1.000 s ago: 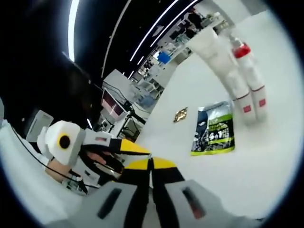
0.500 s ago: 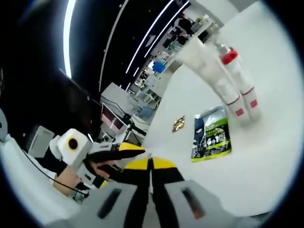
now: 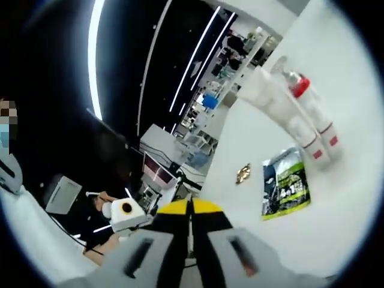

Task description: Arrange the skincare products in the storage area until every visible bottle or jar stands upright without overlapping.

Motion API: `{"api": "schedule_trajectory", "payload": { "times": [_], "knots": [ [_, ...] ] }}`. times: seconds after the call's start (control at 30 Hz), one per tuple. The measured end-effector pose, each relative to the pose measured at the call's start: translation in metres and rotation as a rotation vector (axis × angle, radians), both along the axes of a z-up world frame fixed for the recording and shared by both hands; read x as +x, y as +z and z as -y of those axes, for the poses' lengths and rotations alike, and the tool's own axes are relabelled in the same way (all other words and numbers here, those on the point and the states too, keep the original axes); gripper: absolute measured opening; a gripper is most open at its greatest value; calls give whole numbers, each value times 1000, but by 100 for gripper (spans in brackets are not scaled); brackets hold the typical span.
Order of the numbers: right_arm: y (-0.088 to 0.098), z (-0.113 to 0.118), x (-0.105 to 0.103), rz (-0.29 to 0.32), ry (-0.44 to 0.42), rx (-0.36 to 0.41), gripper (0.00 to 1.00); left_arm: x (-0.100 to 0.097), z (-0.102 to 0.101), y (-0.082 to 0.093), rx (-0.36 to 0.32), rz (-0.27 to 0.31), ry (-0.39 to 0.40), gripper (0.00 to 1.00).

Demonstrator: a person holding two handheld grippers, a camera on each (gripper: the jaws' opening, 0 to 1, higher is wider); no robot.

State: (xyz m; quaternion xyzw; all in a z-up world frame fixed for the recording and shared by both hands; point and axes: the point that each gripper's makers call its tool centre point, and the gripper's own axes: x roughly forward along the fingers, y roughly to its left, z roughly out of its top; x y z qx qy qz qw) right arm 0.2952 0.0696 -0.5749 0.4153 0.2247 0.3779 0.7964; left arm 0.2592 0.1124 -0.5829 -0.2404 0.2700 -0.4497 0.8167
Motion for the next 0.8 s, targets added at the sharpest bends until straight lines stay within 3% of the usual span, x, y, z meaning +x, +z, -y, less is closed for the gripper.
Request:
{"api": "schedule_trajectory", "payload": {
  "times": [0.1,0.27,0.43,0.57,0.8],
  "knots": [
    [1,-5,0,-8,4,21,1,0,-5,-11,11,-34,29,25],
    [1,-10,0,-4,15,10,1,-1,-11,-15,-22,-66,65,5],
    [-7,-12,2,-1,14,-30,1,0,-13,-18,-60,-116,95,1],
    [-17,-16,5,18,31,-118,1,2,-15,-27,-49,-160,114,0],
    [-27,-29,17,125,59,-311,1,12,-27,-40,-63,-231,163,0]
  ]
}}
